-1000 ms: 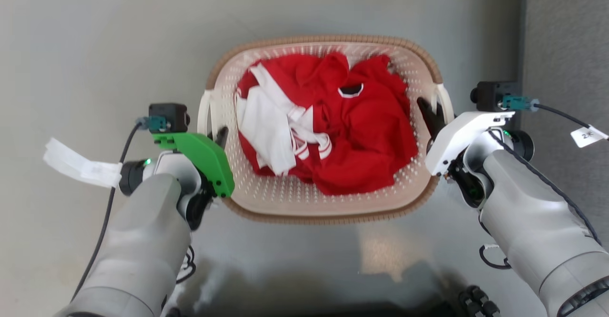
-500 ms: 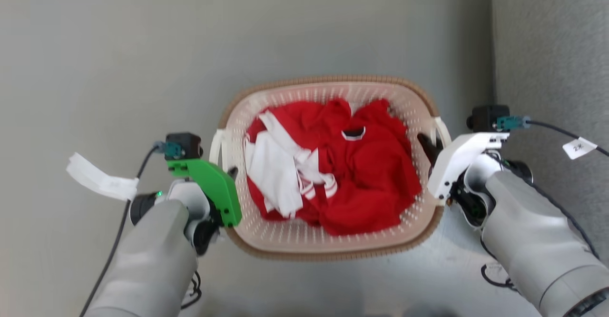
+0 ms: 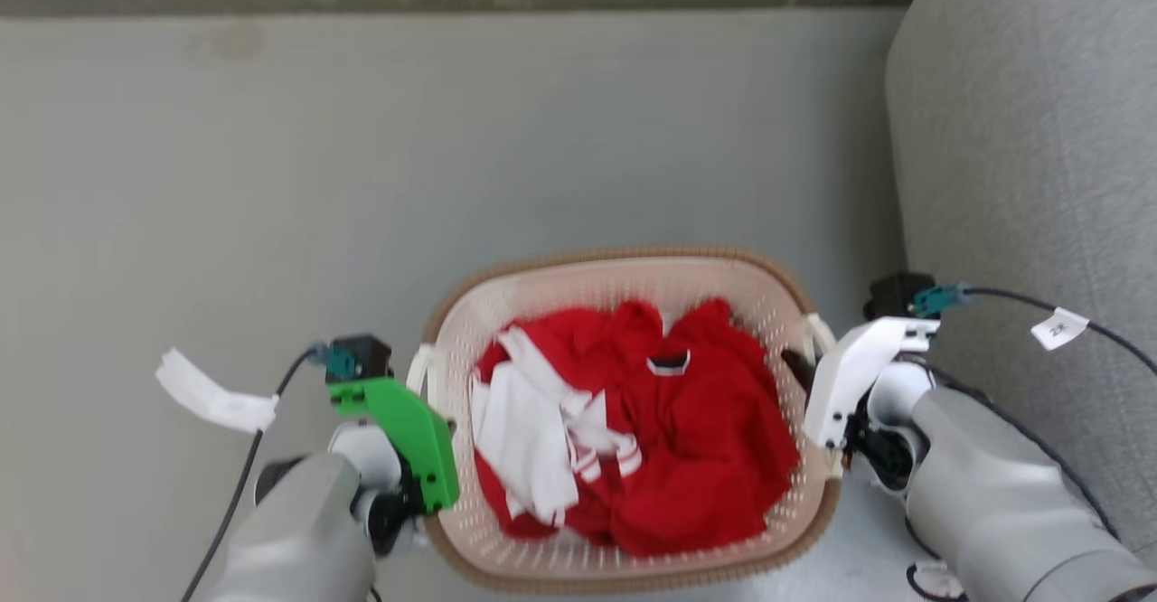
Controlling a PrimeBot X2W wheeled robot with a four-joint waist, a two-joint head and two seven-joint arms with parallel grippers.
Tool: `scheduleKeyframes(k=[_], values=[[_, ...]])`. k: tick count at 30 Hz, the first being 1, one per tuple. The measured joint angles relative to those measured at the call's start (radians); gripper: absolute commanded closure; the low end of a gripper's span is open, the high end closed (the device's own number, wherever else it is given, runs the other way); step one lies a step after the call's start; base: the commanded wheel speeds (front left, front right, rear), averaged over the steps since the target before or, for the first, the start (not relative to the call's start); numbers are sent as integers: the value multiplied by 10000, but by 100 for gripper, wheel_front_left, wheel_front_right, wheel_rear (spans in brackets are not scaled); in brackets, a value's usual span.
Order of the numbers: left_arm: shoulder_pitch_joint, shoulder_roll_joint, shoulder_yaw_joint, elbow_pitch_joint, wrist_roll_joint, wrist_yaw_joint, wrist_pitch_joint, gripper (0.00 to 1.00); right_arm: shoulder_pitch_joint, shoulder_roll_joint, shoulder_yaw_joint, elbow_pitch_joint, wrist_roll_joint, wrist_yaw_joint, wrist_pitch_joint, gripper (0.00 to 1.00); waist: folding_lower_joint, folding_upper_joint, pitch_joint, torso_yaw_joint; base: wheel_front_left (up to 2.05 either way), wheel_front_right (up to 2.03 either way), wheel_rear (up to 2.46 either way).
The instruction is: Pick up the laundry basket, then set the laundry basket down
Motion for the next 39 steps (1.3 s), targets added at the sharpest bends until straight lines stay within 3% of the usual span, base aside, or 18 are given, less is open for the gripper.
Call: scheduleKeyframes(k=[16,39], values=[[1032,6,-332,274,-420,0,604,100,829,226,520,313,272,-15,825,100,0,-1,-2045,-178,0,0,0],[1058,13,-481,380,-602,0,817,100,857,201,788,311,560,-19,1047,100,-1,0,-2244,-214,0,0,0]])
